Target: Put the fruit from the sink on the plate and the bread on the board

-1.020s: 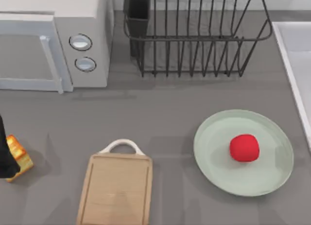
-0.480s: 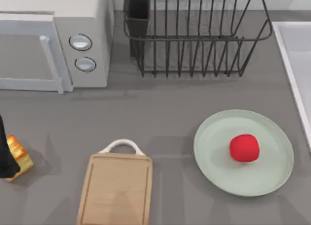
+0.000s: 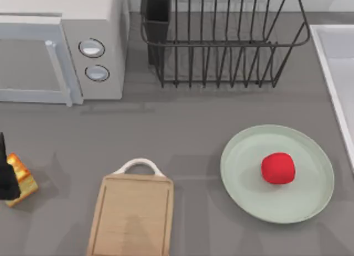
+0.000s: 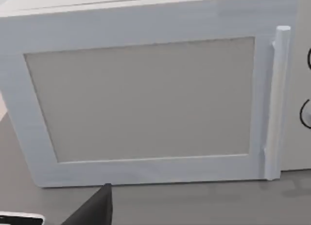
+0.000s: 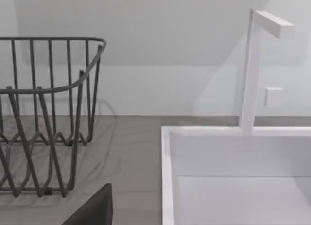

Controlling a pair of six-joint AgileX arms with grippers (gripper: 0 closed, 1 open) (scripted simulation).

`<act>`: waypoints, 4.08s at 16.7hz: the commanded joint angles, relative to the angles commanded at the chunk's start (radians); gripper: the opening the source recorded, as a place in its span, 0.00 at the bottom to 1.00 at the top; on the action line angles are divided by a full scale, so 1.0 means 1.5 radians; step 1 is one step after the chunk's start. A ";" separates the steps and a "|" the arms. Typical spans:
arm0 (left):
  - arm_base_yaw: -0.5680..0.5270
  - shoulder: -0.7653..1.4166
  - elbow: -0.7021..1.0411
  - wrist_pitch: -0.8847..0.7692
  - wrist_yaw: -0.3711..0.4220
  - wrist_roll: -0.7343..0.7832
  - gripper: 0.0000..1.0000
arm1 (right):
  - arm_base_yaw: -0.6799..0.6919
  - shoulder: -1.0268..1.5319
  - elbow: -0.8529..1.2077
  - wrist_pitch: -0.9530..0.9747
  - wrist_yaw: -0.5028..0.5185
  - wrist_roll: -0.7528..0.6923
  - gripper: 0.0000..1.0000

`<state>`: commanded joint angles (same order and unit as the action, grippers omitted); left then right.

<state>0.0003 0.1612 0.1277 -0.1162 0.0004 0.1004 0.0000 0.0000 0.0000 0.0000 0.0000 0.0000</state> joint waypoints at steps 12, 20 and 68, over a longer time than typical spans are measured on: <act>0.002 0.713 0.455 -0.414 0.000 0.358 1.00 | 0.000 0.000 0.000 0.000 0.000 0.000 1.00; 0.003 1.000 0.634 -0.577 0.000 0.499 1.00 | 0.000 0.000 0.000 0.000 0.000 0.000 1.00; 0.004 1.031 0.630 -0.553 0.005 0.499 0.00 | 0.000 0.000 0.000 0.000 0.000 0.000 1.00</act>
<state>0.0060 1.7072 1.0734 -0.9461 0.0082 0.8488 0.0000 0.0000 0.0000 0.0000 0.0000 0.0000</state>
